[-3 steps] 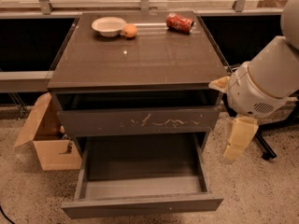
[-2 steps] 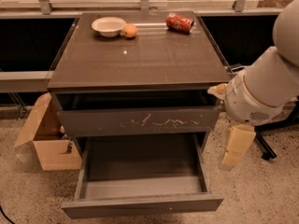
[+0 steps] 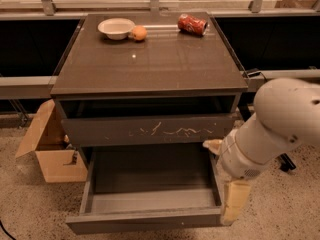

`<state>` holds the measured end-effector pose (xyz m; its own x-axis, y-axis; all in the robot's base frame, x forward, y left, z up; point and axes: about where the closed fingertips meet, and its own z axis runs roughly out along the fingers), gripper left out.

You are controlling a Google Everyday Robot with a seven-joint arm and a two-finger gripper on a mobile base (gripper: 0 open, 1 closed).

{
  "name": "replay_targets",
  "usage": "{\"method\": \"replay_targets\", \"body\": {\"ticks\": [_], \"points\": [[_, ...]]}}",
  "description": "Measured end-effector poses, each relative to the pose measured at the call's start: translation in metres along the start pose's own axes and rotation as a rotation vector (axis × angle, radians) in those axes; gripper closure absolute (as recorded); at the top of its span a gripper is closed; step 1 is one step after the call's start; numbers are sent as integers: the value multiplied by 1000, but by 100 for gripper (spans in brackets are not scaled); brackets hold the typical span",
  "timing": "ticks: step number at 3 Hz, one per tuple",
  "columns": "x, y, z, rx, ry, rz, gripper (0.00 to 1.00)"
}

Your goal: Close middle drawer

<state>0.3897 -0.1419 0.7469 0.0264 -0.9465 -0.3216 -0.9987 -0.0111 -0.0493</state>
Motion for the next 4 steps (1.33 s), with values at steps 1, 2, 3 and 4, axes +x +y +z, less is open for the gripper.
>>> {"method": "replay_targets", "body": {"ticks": [1, 2, 3, 4], "points": [[6, 22, 53, -92, -44, -12, 0], [10, 40, 100, -157, -79, -17, 17], [19, 51, 144, -208, -111, 4, 40], [20, 52, 150, -217, -118, 9, 63]]}}
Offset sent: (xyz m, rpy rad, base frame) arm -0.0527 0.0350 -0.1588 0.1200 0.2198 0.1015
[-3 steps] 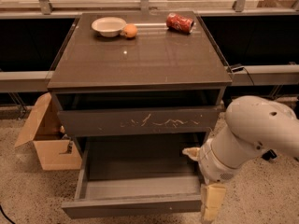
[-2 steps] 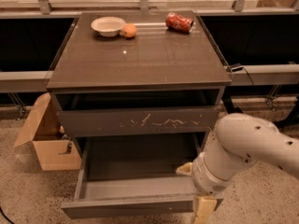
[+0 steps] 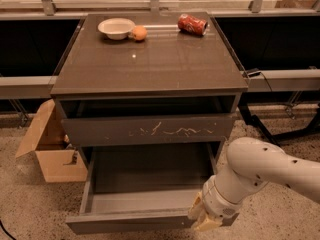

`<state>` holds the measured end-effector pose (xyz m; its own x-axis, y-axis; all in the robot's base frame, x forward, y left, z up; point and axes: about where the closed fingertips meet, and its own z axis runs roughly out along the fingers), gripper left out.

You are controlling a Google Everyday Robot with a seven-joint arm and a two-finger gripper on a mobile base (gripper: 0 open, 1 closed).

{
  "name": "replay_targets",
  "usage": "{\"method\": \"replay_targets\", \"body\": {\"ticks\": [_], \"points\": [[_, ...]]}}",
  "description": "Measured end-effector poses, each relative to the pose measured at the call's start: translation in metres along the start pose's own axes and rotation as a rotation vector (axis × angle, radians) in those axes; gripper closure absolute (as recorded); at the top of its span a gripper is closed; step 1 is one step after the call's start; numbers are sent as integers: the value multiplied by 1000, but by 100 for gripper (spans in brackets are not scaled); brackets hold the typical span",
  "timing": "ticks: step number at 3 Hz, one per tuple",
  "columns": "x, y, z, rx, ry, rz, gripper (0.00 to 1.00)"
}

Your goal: Close middle drawer

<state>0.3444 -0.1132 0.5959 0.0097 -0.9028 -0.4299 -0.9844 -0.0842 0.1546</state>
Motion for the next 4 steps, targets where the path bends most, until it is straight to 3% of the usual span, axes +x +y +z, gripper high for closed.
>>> {"method": "replay_targets", "body": {"ticks": [1, 2, 4], "points": [[0, 0, 0, 0, 0, 0, 87], [8, -5, 50, -38, -2, -37, 100], [26, -23, 127, -55, 17, -71, 100]]}}
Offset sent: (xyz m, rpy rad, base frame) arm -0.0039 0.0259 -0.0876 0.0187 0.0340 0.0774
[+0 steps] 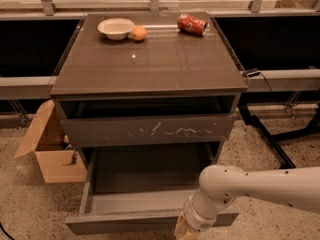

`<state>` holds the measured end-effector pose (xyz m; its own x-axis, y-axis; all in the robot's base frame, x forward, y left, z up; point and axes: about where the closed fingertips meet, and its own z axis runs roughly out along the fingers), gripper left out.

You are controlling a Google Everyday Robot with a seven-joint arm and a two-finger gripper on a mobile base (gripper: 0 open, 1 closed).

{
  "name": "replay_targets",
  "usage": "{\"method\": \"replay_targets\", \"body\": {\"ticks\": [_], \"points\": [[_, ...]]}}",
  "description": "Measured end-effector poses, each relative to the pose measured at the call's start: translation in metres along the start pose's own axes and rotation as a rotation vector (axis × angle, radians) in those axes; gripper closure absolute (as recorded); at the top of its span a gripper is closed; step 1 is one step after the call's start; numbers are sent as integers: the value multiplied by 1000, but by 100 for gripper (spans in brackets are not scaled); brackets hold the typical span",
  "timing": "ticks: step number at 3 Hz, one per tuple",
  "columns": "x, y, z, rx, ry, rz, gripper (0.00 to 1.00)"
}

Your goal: Close middle drawer

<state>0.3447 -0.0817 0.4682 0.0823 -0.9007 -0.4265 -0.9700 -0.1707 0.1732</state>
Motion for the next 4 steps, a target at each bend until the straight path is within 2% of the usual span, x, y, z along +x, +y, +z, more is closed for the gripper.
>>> {"method": "replay_targets", "body": {"ticks": [1, 2, 3, 4], "points": [[14, -17, 29, -3, 11, 20, 100], [26, -35, 42, 18, 27, 54, 82], [28, -36, 43, 23, 28, 60, 58], [36, -48, 49, 33, 25, 70, 35]]}}
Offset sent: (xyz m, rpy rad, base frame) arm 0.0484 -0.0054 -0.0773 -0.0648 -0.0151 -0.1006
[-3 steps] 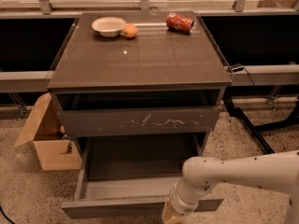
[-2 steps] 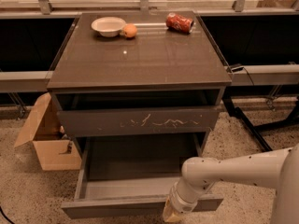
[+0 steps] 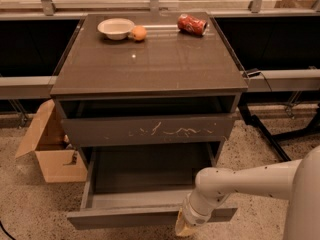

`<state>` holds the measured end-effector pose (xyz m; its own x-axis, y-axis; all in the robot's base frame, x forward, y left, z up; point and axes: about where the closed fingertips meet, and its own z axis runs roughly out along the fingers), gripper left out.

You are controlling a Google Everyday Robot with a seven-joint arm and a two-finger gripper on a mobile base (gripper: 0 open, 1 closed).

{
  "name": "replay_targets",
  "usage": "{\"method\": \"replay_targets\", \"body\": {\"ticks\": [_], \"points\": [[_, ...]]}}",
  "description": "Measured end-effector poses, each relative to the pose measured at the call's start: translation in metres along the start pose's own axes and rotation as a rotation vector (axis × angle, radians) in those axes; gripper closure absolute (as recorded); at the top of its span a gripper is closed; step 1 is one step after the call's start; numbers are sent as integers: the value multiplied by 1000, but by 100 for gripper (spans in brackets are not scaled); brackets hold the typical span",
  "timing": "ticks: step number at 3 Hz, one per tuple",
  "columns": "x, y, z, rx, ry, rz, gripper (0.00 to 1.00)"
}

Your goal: Close middle drawer

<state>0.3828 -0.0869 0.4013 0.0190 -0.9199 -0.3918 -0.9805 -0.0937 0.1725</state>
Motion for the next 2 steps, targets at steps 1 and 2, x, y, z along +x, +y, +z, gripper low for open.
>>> {"method": "replay_targets", "body": {"ticks": [1, 2], "points": [[0, 0, 0, 0, 0, 1, 12], [6, -7, 3, 0, -3, 8, 0]]}}
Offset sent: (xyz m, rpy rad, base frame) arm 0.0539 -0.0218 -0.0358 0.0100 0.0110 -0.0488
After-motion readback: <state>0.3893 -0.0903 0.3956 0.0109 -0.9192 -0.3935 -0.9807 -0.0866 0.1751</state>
